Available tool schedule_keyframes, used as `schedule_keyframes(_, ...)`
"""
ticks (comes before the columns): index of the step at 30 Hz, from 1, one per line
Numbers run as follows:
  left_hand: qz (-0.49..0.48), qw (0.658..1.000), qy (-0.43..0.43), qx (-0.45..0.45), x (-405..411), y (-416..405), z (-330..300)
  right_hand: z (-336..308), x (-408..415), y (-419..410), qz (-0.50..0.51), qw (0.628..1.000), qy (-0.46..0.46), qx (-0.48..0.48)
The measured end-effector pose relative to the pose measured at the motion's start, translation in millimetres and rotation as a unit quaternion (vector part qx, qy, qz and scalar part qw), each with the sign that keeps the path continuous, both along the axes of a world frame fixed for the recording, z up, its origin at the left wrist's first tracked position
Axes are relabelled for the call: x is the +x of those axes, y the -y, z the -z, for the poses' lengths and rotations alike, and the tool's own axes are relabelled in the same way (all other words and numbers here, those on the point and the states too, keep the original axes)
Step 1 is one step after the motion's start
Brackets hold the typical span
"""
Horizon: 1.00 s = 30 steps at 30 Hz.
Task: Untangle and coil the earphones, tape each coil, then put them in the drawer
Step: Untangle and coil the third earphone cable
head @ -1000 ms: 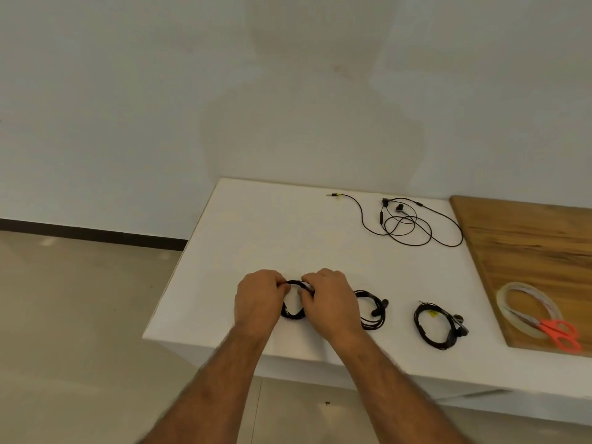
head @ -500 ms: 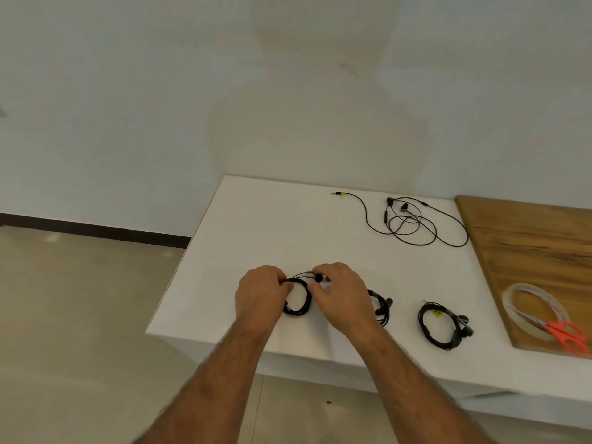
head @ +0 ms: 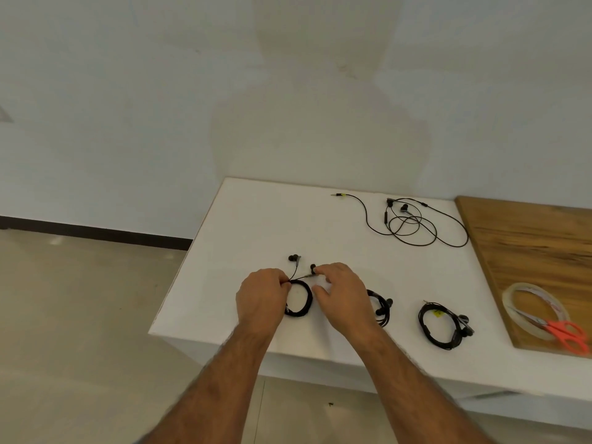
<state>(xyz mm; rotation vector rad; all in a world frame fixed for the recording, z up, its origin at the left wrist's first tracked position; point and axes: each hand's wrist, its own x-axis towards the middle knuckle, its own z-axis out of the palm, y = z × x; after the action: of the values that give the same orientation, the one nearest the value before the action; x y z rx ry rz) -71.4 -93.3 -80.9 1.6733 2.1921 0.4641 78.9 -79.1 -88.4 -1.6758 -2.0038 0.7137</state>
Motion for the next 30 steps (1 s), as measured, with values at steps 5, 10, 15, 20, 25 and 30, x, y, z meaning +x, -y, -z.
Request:
schedule_keyframes(5,0.016,1.000,-0.012,-0.002,0,0,3,-3,3,0,0.016,1.000,0.013,0.016)
schedule_keyframes(10,0.045,0.999,-0.025,-0.005,2,-2,5,-3,4,1,-0.040,0.996,0.054,0.065)
schedule_keyframes(15,0.090,0.995,-0.032,-0.003,8,-1,7,1,4,-2,-0.099,0.987,0.082,0.099)
schedule_keyframes(20,0.131,0.987,-0.093,0.009,14,5,8,-2,3,1,-0.149,0.978,0.138,0.056)
schedule_keyframes(25,0.153,0.982,-0.111,0.018,15,8,4,-6,4,2,-0.153,0.973,0.167,0.046)
schedule_keyframes(30,0.141,0.990,-0.023,0.004,7,8,-7,-2,3,-4,-0.143,0.981,0.110,0.066)
